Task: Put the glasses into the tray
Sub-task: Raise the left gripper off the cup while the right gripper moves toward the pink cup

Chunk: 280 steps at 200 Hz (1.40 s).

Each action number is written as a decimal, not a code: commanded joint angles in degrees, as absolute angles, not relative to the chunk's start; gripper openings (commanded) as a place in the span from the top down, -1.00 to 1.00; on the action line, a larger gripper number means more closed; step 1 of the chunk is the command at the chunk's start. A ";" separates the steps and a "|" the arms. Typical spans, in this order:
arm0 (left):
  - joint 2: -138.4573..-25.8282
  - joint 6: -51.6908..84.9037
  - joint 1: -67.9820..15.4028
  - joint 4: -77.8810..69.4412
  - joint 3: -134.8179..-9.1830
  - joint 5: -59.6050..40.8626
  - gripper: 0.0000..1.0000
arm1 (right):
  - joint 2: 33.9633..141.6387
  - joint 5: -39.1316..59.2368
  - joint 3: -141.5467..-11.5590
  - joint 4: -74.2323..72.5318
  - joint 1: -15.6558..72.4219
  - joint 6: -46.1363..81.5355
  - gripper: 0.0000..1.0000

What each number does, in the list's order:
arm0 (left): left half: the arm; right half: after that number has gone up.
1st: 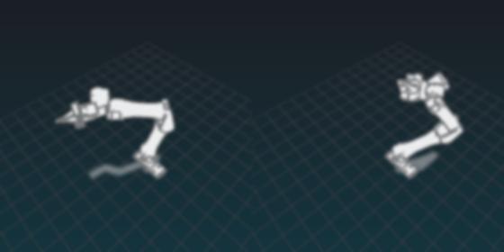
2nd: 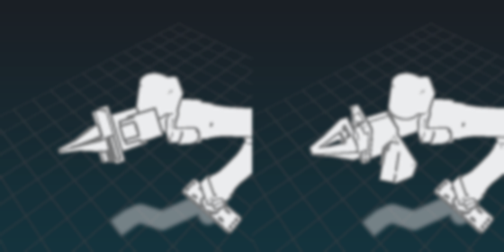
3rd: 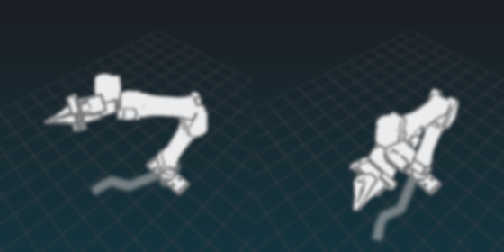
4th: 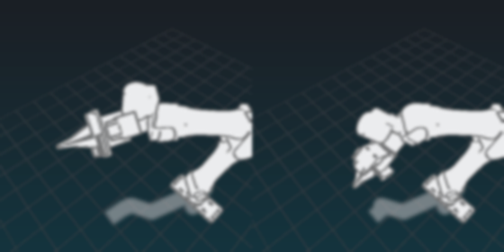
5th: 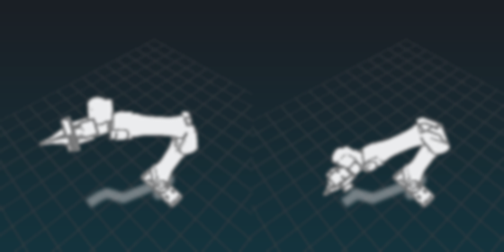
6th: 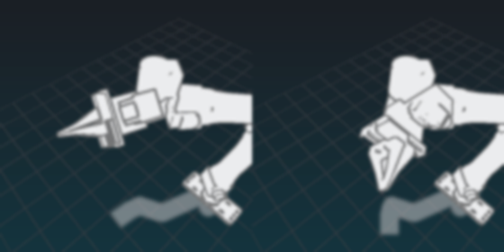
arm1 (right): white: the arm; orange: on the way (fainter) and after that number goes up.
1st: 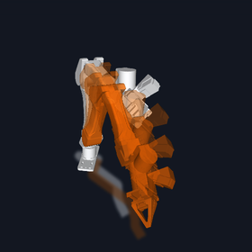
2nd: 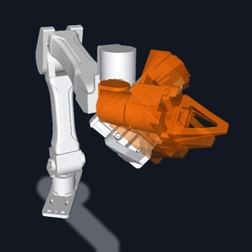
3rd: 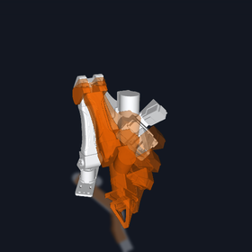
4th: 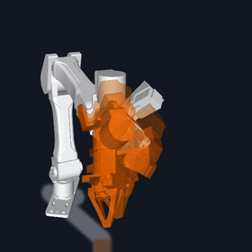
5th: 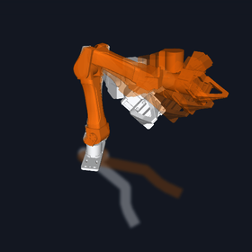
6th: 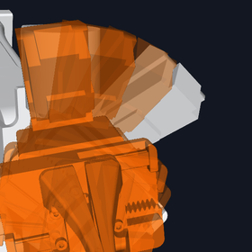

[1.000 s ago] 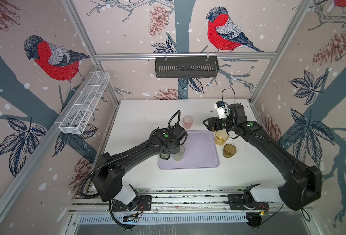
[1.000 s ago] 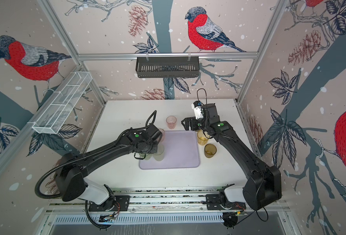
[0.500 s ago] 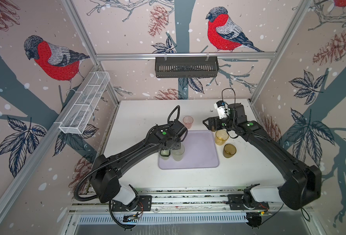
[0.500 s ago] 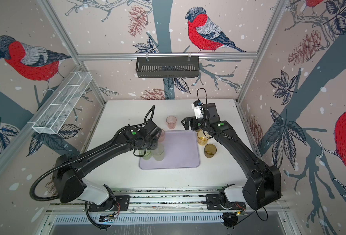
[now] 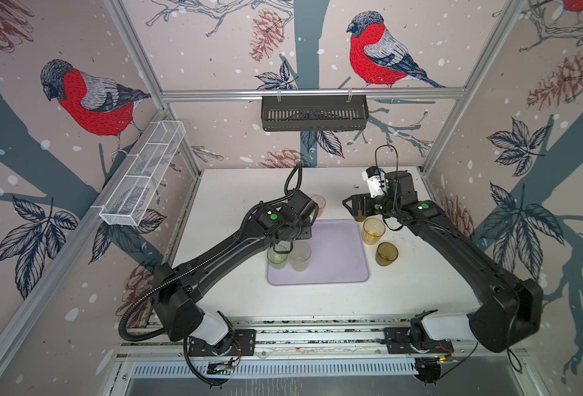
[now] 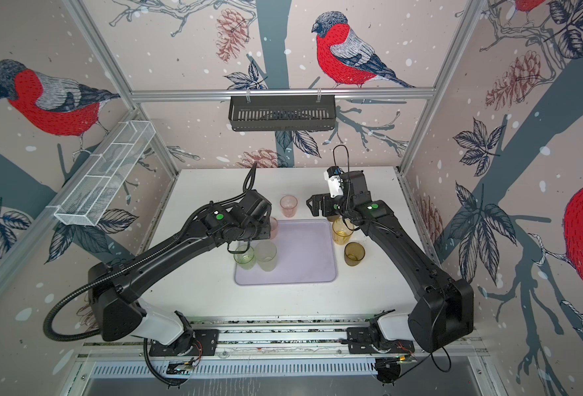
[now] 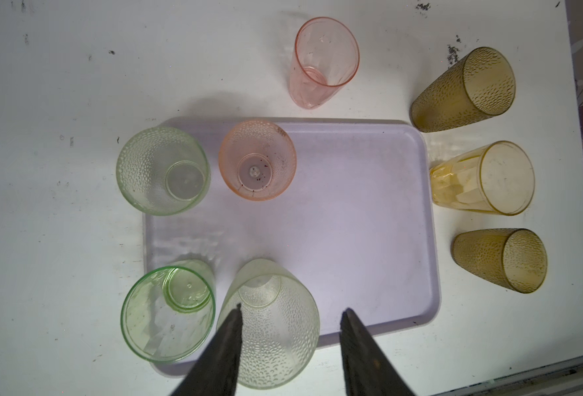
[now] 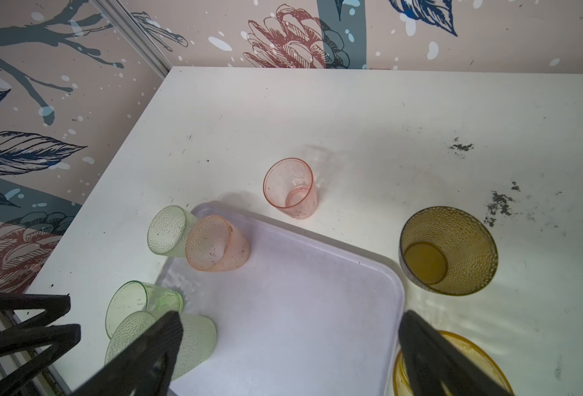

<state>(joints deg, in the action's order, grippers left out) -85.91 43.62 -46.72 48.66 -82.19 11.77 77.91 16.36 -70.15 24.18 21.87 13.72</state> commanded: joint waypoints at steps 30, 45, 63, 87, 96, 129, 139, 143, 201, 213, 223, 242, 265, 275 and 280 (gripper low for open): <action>-86.92 43.59 -46.78 49.82 -85.59 10.61 -0.10 | 76.86 13.92 -70.66 25.18 22.23 14.76 -1.00; -86.84 43.69 -46.74 49.77 -85.73 9.95 -0.11 | 76.67 13.15 -70.70 25.44 22.21 14.76 -0.99; -86.93 43.60 -46.76 49.81 -85.76 8.92 -0.11 | 76.51 12.89 -70.92 25.75 22.28 15.32 -0.99; -86.20 43.76 -46.76 49.33 -85.33 7.76 -0.13 | 75.86 12.79 -71.15 26.06 22.55 16.21 -0.99; -85.73 43.55 -46.71 49.00 -85.03 7.68 -0.14 | 76.06 12.46 -71.39 26.51 22.79 16.26 -1.00; -84.09 41.76 -46.75 48.46 -84.88 8.30 -0.32 | 76.00 10.17 -71.70 30.15 23.02 15.71 -0.99; -83.41 41.20 -46.76 48.13 -84.52 8.51 -0.33 | 75.60 9.57 -71.94 31.35 23.02 15.76 -0.99; -83.10 41.03 -46.71 47.92 -84.22 8.60 -0.34 | 75.42 9.29 -72.03 31.79 23.02 15.89 -0.99; -75.97 37.18 -46.17 41.73 -78.40 9.81 -0.61 | 74.54 2.72 -74.25 37.10 25.21 19.29 -0.99; -74.69 36.71 -45.90 40.95 -77.44 9.48 -0.69 | 74.36 1.20 -74.82 38.06 25.71 20.12 -1.00; -73.63 36.22 -45.59 40.20 -76.47 8.87 -0.77 | 74.44 0.10 -75.42 38.81 26.16 20.64 -0.99; -71.75 35.47 -44.96 39.31 -74.95 7.70 -0.92 | 74.84 -1.44 -76.62 40.11 27.25 21.83 -0.99; -69.54 34.99 -44.14 38.67 -72.86 5.53 -0.95 | 76.47 -2.45 -78.62 41.58 28.96 23.53 -0.99; -68.26 35.17 -43.86 38.38 -71.75 4.58 -0.95 | 77.51 -2.98 -79.97 42.48 29.91 24.35 -0.99; -67.49 35.24 -43.77 38.09 -71.18 4.08 -0.95 | 77.98 -3.31 -80.86 43.05 30.39 24.80 -0.99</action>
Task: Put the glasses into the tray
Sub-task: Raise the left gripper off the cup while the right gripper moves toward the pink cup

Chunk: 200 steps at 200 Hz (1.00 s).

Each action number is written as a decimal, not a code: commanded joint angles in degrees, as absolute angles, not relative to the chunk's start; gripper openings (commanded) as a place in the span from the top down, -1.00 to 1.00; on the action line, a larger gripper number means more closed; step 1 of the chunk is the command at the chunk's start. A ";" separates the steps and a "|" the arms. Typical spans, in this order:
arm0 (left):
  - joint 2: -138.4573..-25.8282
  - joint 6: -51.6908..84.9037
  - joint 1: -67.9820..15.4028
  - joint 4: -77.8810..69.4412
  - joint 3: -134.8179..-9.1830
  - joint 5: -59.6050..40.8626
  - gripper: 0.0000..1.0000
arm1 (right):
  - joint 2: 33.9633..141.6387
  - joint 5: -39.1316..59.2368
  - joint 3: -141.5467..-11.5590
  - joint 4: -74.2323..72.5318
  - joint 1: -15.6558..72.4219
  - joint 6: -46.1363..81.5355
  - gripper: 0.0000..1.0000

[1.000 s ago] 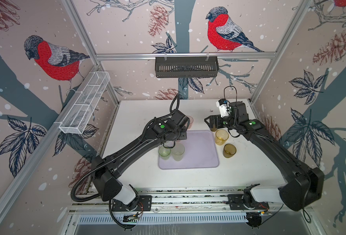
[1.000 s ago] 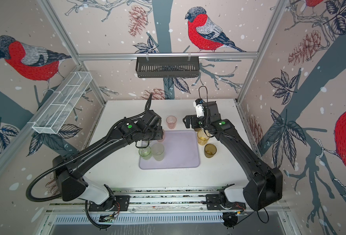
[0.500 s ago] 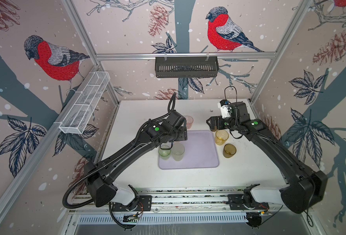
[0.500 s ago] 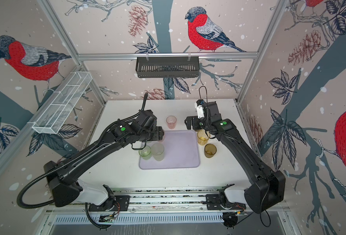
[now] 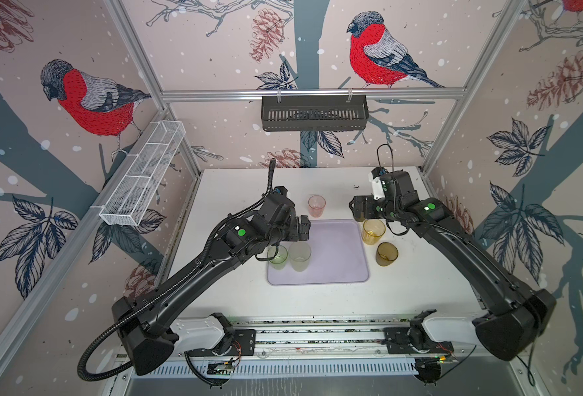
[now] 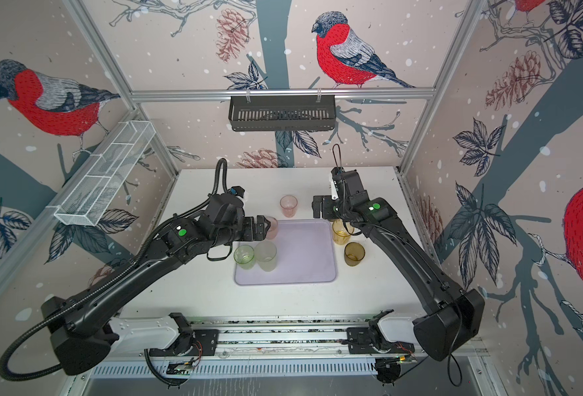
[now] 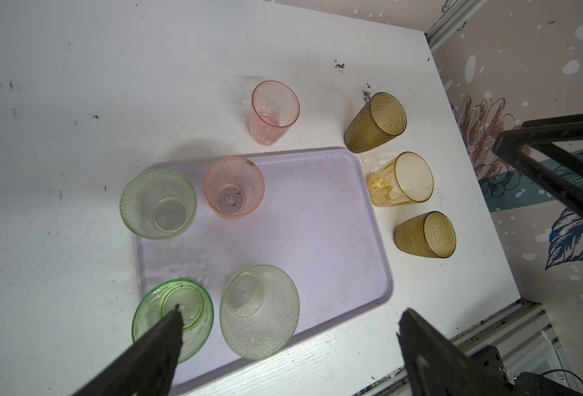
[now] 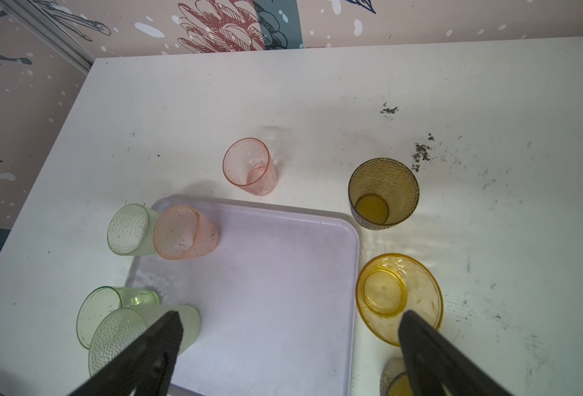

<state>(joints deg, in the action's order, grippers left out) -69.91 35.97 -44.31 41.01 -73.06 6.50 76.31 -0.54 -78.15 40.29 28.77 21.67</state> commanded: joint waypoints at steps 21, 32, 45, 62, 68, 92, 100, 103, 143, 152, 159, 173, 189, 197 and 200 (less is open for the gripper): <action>-64.23 35.70 -43.68 37.30 -67.98 1.90 -0.95 | 80.28 -4.68 -84.30 45.01 32.53 26.52 -0.99; -62.65 35.82 -43.51 37.22 -66.49 1.21 -0.95 | 81.66 -4.92 -86.04 46.13 33.25 27.18 -0.99; -61.10 35.82 -43.17 36.83 -64.50 0.38 -0.95 | 83.42 -5.05 -87.91 47.21 33.75 27.53 -0.99; -59.80 36.23 -42.63 36.71 -62.56 -0.75 -0.95 | 86.35 -4.57 -90.91 48.62 33.73 27.56 -0.99; -59.43 36.29 -42.61 37.10 -62.50 -0.88 -0.95 | 87.46 -4.39 -92.08 49.04 33.83 27.11 -0.99; -58.24 35.96 -42.33 38.44 -62.74 0.06 -0.95 | 92.60 -3.79 -96.36 50.51 34.02 24.56 -1.00; -58.18 35.59 -41.91 38.50 -62.76 0.41 -0.95 | 94.37 -3.68 -97.95 51.02 34.04 23.45 -1.00; -58.23 35.47 -41.74 38.51 -62.78 0.44 -0.95 | 95.02 -3.67 -98.51 51.18 34.06 22.96 -1.00; -58.23 36.39 -41.09 39.88 -62.17 1.32 -0.95 | 106.46 -4.52 -112.08 57.90 33.84 16.12 -0.99; -57.90 36.86 -40.98 39.28 -61.72 1.12 -0.95 | 109.45 -4.96 -115.49 59.93 33.75 15.08 -0.99; -58.05 37.00 -40.96 39.21 -61.65 1.06 -0.95 | 111.53 -5.06 -117.58 61.13 33.68 14.20 -0.99; -58.93 37.17 -40.96 40.10 -62.72 1.35 -0.95 | 114.80 -4.82 -120.13 61.87 33.59 12.83 -0.98; -59.50 37.33 -40.96 40.68 -63.71 2.38 -0.95 | 117.35 -3.41 -121.52 61.41 33.12 12.06 -0.96; -59.58 37.75 -40.96 40.69 -64.05 3.16 -0.95 | 118.51 -2.47 -122.20 61.13 32.67 11.94 -0.96; -59.59 37.94 -40.96 40.72 -64.11 3.37 -0.95 | 118.78 -2.14 -122.42 61.05 32.56 11.95 -0.96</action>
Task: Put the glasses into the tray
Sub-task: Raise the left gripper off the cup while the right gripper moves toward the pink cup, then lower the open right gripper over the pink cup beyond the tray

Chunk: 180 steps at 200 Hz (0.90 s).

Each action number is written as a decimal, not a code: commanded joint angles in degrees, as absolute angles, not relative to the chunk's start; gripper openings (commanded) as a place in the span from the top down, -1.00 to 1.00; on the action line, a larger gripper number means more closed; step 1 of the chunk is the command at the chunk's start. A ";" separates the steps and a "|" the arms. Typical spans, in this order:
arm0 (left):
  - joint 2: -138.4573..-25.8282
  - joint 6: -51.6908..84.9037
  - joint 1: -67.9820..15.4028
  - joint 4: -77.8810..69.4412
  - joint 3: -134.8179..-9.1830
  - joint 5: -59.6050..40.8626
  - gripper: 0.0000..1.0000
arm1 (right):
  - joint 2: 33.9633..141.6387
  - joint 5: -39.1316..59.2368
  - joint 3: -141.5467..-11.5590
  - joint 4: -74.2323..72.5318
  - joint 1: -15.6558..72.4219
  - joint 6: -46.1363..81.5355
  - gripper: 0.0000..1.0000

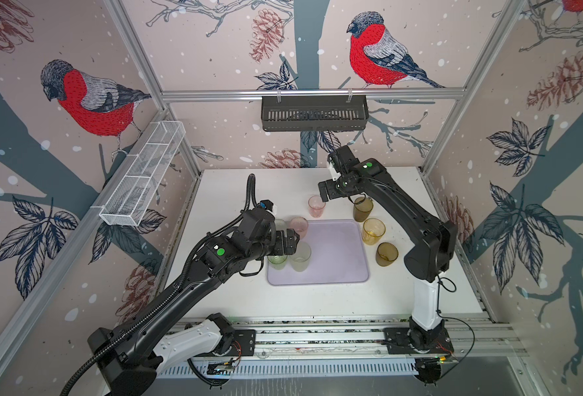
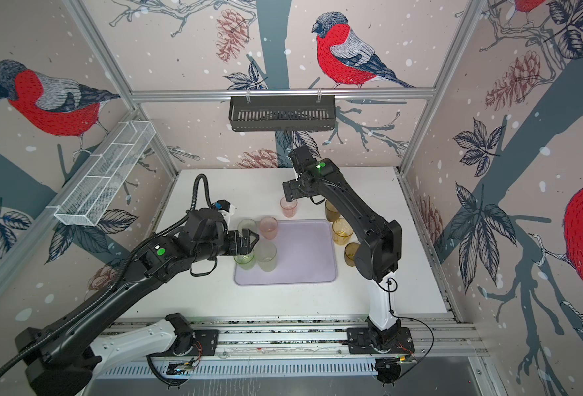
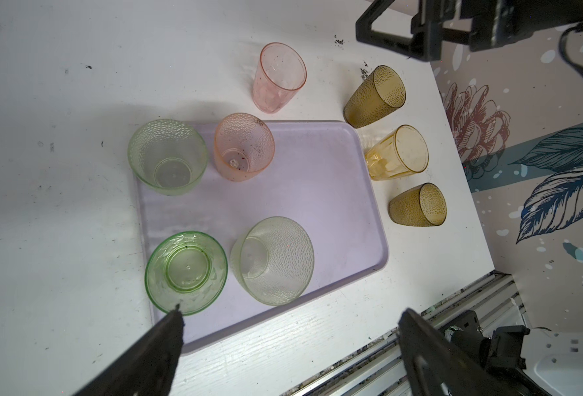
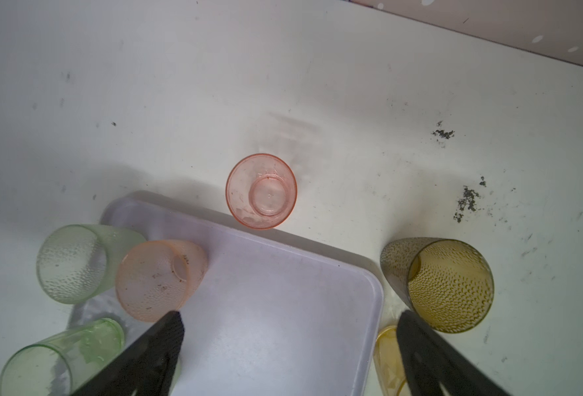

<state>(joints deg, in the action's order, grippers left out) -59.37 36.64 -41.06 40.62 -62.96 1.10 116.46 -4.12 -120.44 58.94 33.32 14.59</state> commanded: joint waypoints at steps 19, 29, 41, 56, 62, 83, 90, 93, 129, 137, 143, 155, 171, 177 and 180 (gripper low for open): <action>-59.85 39.50 -40.79 40.23 -63.99 3.65 -0.95 | 121.51 -0.61 -124.63 60.82 31.93 11.80 -0.94; -59.99 40.33 -40.78 39.64 -63.49 3.14 -0.95 | 122.77 -0.01 -125.45 60.69 31.82 11.57 -0.93; -60.12 40.99 -40.79 38.92 -62.78 2.34 -0.95 | 124.07 0.41 -125.73 60.22 31.75 11.34 -0.92; -60.26 41.14 -40.78 39.03 -62.69 2.27 -0.95 | 125.70 1.11 -126.48 59.99 31.55 11.28 -0.90; -60.32 41.15 -40.78 39.19 -62.84 2.56 -0.95 | 126.37 1.35 -127.21 60.03 31.40 11.42 -0.89; -60.81 40.85 -40.60 39.88 -63.59 3.03 -0.95 | 128.79 2.10 -130.76 60.47 31.37 11.12 -0.85; -61.12 40.71 -40.61 40.01 -63.78 2.94 -0.95 | 129.35 2.16 -131.69 60.62 31.32 10.95 -0.83; -61.23 40.57 -40.58 39.99 -63.85 2.85 -0.95 | 129.64 2.15 -131.93 60.51 31.33 10.93 -0.82; -62.36 40.00 -40.60 39.92 -64.67 2.19 -0.95 | 131.68 2.17 -132.09 59.94 31.11 10.84 -0.73; -62.62 39.91 -40.61 39.90 -64.93 2.37 -0.95 | 132.01 2.13 -131.96 59.56 31.12 10.82 -0.71; -62.79 39.90 -40.59 39.88 -65.08 2.53 -0.95 | 132.27 2.15 -131.80 59.32 31.15 10.74 -0.70; -63.23 39.88 -40.50 39.67 -65.69 2.64 -0.95 | 132.66 2.20 -131.70 58.74 31.13 10.68 -0.67; -64.18 39.73 -40.52 39.57 -66.85 2.94 -0.95 | 133.23 2.29 -131.82 58.19 31.03 10.70 -0.62; -64.51 39.66 -40.56 39.58 -67.34 2.99 -0.95 | 133.48 2.37 -131.84 58.02 31.03 10.72 -0.60; -64.69 39.70 -40.53 39.57 -67.47 3.07 -0.95 | 133.58 2.37 -131.84 57.93 31.03 10.72 -0.60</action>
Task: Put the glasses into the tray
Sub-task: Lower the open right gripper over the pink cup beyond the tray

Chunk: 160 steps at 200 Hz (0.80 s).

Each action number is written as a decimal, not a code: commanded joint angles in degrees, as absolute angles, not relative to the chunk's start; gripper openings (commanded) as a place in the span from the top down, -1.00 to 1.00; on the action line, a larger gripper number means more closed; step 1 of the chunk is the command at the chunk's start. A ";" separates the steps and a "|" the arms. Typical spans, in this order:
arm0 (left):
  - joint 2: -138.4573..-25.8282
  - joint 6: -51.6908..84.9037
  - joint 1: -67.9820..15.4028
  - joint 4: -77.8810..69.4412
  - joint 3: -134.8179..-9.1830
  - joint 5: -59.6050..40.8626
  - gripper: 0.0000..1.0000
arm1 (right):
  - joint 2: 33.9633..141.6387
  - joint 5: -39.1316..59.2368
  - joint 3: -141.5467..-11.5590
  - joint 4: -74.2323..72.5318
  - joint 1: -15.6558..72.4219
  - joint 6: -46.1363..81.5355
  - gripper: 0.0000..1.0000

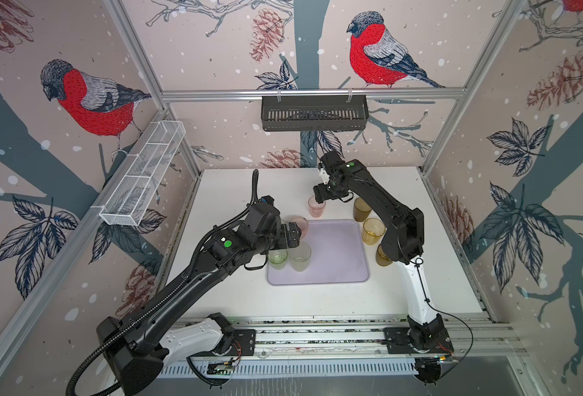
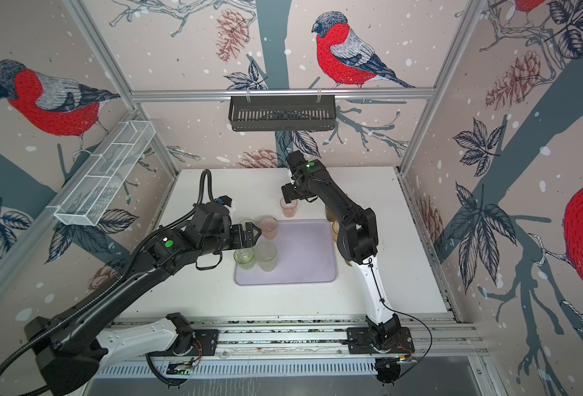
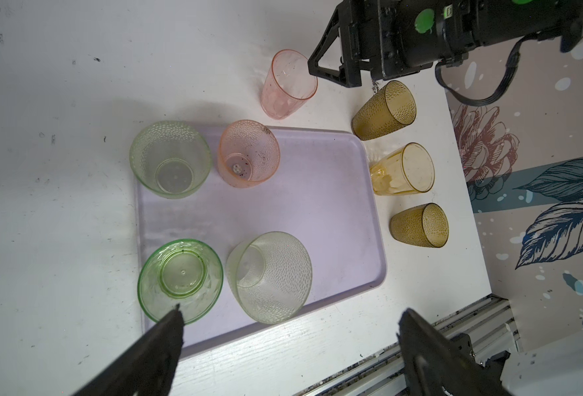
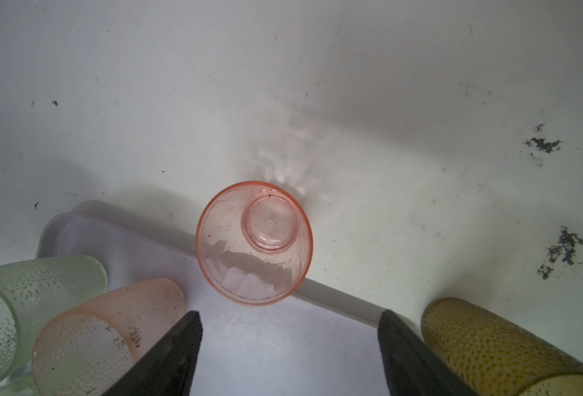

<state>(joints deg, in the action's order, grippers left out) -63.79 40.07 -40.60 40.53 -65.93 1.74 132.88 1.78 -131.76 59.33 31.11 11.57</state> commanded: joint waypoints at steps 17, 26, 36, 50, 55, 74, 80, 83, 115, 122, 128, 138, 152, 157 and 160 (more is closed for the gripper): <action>-65.29 39.56 -40.52 39.42 -68.17 3.33 -0.95 | 134.12 2.37 -131.82 57.50 31.01 10.72 -0.53; -65.43 39.66 -40.52 39.13 -68.18 3.34 -0.95 | 134.29 2.29 -131.83 57.34 30.88 10.72 -0.50; -65.54 39.73 -40.52 38.95 -68.17 3.43 -0.95 | 134.58 2.23 -131.79 57.18 30.80 10.80 -0.47; -65.59 39.85 -40.56 38.84 -68.14 3.43 -0.95 | 134.81 1.76 -131.76 57.01 30.51 11.05 -0.44; -65.62 39.97 -40.52 38.78 -68.12 3.45 -0.95 | 134.88 1.55 -131.76 56.81 30.45 11.07 -0.43; -65.76 39.93 -40.52 38.59 -68.28 3.43 -0.95 | 134.88 1.60 -131.05 56.08 30.38 10.86 -0.37; -65.89 39.95 -40.56 38.57 -68.28 3.43 -0.95 | 135.12 1.69 -131.04 55.99 30.26 10.83 -0.35; -65.97 39.95 -40.52 38.56 -68.33 3.43 -0.95 | 135.27 1.67 -131.09 56.06 30.26 10.81 -0.34; -66.35 39.92 -40.52 38.58 -68.64 3.55 -0.95 | 135.70 1.41 -130.70 55.68 30.13 10.81 -0.21; -66.40 39.91 -40.52 38.42 -68.70 3.60 -0.95 | 135.70 1.41 -130.45 55.49 30.11 10.80 -0.18; -66.49 39.91 -40.52 38.52 -68.73 3.61 -0.95 | 135.75 1.48 -130.42 55.35 30.07 10.89 -0.16; -66.53 39.95 -40.52 38.59 -68.84 3.61 -0.95 | 135.71 1.50 -130.47 55.13 30.09 10.96 -0.13; -66.59 39.98 -40.49 38.71 -69.10 3.83 -0.95 | 135.78 1.57 -130.43 54.89 30.06 11.07 -0.09; -66.54 39.91 -40.48 38.82 -69.15 3.86 -0.95 | 135.80 1.58 -130.43 54.84 30.14 11.07 -0.08; -66.53 39.95 -40.44 38.84 -69.21 3.87 -0.95 | 135.90 1.60 -130.43 54.76 30.11 11.15 -0.07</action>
<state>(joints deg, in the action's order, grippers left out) -66.52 40.05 -40.60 40.14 -68.45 2.63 135.68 1.74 -130.47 56.16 30.04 11.57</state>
